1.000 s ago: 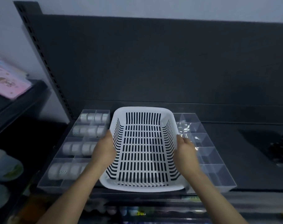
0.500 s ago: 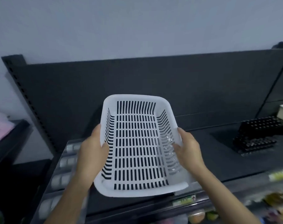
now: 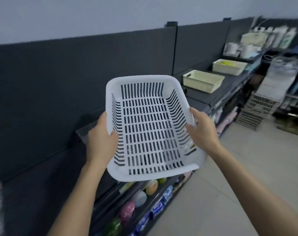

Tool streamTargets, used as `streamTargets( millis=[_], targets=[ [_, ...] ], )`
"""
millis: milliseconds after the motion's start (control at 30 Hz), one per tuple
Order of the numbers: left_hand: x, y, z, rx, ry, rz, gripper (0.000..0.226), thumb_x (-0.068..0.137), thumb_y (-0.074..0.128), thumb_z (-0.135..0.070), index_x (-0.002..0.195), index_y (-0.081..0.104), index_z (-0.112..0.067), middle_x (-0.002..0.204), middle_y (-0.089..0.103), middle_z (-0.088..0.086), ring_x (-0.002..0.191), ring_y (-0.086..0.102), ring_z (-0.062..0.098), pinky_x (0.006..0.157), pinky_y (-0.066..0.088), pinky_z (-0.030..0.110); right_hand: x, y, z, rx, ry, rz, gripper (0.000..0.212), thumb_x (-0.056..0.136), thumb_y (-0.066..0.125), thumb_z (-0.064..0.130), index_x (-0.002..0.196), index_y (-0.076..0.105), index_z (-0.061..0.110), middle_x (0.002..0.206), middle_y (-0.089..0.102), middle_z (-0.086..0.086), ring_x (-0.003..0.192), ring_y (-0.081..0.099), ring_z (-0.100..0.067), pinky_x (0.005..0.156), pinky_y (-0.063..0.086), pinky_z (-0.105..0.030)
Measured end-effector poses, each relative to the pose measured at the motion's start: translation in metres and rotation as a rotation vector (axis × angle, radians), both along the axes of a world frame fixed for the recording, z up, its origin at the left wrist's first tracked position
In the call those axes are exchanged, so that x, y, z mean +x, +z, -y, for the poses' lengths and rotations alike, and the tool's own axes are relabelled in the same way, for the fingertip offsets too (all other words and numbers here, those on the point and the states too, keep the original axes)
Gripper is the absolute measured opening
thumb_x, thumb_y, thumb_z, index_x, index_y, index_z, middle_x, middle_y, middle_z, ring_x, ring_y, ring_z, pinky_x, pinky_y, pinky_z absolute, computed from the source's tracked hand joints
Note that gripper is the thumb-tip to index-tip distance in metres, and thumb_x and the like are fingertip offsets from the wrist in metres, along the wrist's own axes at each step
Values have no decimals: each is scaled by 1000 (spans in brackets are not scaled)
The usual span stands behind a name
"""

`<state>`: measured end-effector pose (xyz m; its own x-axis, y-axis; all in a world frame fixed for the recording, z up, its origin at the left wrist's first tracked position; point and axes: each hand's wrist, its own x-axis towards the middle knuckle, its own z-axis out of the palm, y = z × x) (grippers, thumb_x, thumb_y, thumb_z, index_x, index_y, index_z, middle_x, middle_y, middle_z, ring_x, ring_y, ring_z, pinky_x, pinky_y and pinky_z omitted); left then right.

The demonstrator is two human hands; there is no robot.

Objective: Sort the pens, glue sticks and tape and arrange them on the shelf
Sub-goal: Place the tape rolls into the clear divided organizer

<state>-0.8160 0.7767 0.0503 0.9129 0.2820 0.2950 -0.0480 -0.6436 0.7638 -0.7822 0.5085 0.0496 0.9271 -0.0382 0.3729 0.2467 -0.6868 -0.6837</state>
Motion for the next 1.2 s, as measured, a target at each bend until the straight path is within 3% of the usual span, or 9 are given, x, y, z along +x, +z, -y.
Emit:
streamTargets(
  millis=[133, 333, 400, 533, 667, 833, 933, 1033, 1200],
  targets=[
    [29, -5, 61, 2, -74, -2, 50, 91, 49, -8, 136, 46, -30, 103, 66, -7, 84, 62, 10, 69, 50, 28, 0, -3, 60, 60, -123, -2, 43, 87, 57, 0, 128, 55, 12, 104, 57, 5, 92, 52, -14, 76, 42, -28],
    [94, 2, 165, 8, -161, -22, 55, 88, 47, -17, 138, 40, -37, 111, 66, -6, 92, 65, 19, 78, 57, 43, 36, -5, 163, 134, -214, 24, 44, 85, 58, -2, 124, 58, 18, 90, 55, 23, 89, 55, -13, 72, 45, -24],
    [113, 5, 202, 3, -173, -15, 56, 87, 48, -16, 139, 38, -38, 111, 66, -5, 92, 65, 20, 78, 57, 44, 51, -3, 199, 132, -231, 38, 43, 84, 57, -2, 122, 59, 19, 94, 58, 18, 92, 56, -11, 71, 43, -23],
    [152, 4, 269, -40, -188, 13, 48, 89, 48, -10, 128, 48, -38, 100, 68, -11, 81, 65, 12, 69, 57, 38, 90, -2, 264, 120, -237, 44, 38, 83, 57, -3, 109, 60, 25, 90, 61, 14, 75, 54, 5, 60, 40, -17],
    [188, 5, 319, -55, -196, -13, 45, 90, 50, -9, 127, 52, -34, 98, 67, -13, 82, 65, 8, 69, 54, 30, 125, -9, 316, 125, -257, 10, 31, 83, 57, -1, 105, 60, 21, 91, 66, 6, 73, 59, -5, 58, 48, -26],
    [241, 6, 376, -38, -225, -10, 49, 93, 51, -13, 137, 46, -32, 104, 66, -11, 83, 65, 8, 68, 56, 28, 167, -12, 369, 213, -279, -32, 37, 85, 58, 0, 117, 59, 19, 90, 64, 5, 71, 58, -5, 55, 42, -12],
    [281, 2, 406, -62, -227, -12, 48, 93, 51, -12, 136, 46, -32, 101, 65, -12, 82, 64, 7, 68, 55, 29, 202, -13, 398, 234, -273, -46, 34, 85, 58, -1, 114, 61, 16, 84, 65, 6, 73, 62, -12, 57, 49, -17],
    [330, -6, 438, -77, -221, -13, 48, 91, 50, -10, 133, 49, -32, 91, 63, -16, 79, 62, 4, 63, 51, 26, 249, -9, 429, 229, -269, -56, 36, 86, 57, -1, 116, 60, 18, 82, 64, 13, 76, 66, -16, 66, 57, -35],
    [422, -11, 496, -109, -220, -17, 47, 91, 50, -7, 134, 49, -27, 102, 65, -6, 81, 61, 9, 66, 49, 27, 341, -2, 488, 202, -232, -60, 38, 86, 56, 0, 116, 61, 24, 89, 70, 12, 73, 68, -9, 66, 59, -36]
  ],
)
